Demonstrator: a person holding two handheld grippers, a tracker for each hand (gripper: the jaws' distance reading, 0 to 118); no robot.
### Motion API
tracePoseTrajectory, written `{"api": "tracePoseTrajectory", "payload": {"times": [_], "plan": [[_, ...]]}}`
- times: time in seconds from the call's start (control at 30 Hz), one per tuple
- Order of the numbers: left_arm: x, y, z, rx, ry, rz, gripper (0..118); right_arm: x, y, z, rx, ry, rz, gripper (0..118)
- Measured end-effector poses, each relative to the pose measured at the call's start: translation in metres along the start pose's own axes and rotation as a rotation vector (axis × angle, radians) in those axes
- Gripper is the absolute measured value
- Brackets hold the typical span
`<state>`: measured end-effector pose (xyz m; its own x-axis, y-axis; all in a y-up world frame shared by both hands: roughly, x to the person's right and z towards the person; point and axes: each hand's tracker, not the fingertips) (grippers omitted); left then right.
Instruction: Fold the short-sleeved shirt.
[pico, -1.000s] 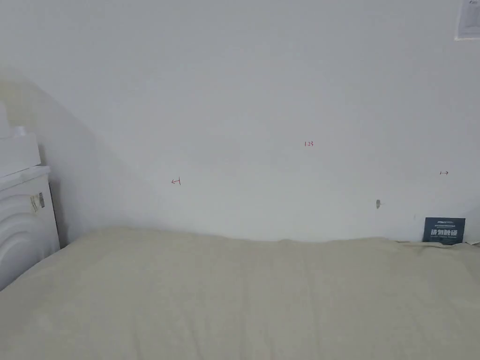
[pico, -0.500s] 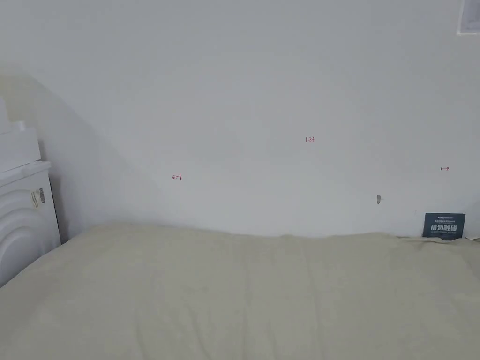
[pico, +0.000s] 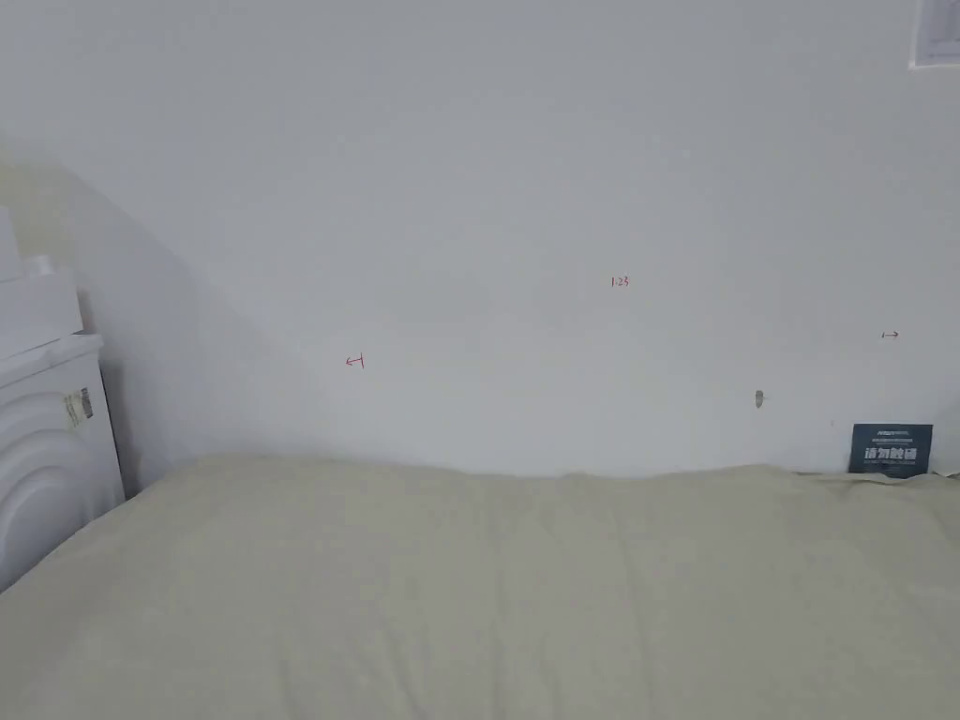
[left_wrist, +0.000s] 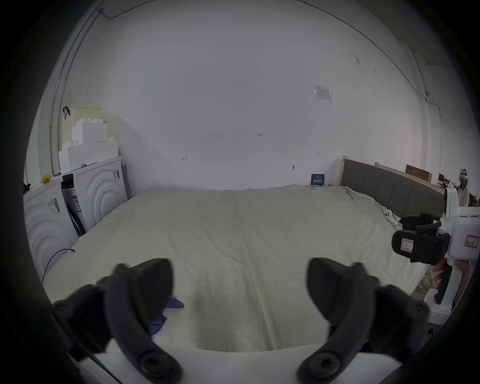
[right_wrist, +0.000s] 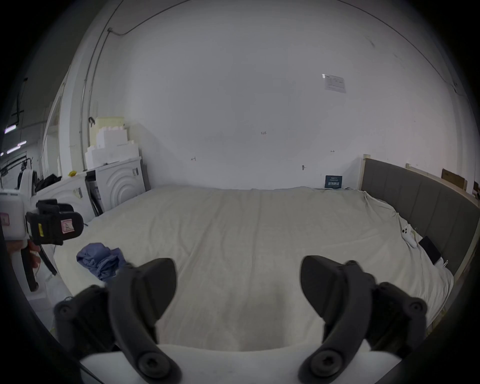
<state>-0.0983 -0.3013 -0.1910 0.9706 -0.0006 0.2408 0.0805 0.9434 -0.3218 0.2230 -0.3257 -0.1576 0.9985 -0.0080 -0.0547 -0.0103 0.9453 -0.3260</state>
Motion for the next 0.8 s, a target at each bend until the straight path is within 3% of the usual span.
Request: {"api": "tracePoseTrajectory", "payload": {"times": [0.07, 0.17, 0.37, 0.53, 0.8], "plan": [[0.005, -0.002, 0.004, 0.029, 0.008, -0.010, 118, -0.005, -0.002, 0.003, 0.035, -0.050, -0.009, 109], [0.007, -0.004, 0.008, 0.025, -0.006, -0.005, 118, -0.004, -0.002, 0.005, 0.035, -0.006, -0.043, 109], [0.007, -0.009, 0.009, 0.015, 0.011, 0.004, 118, -0.002, 0.003, 0.011, 0.037, -0.050, -0.051, 109], [0.004, -0.011, 0.009, 0.004, 0.017, 0.023, 118, 0.003, 0.002, 0.014, 0.040, -0.050, -0.102, 108], [0.002, -0.013, 0.009, 0.004, 0.011, 0.048, 118, -0.005, 0.000, 0.014, 0.034, -0.033, -0.081, 108]]}}
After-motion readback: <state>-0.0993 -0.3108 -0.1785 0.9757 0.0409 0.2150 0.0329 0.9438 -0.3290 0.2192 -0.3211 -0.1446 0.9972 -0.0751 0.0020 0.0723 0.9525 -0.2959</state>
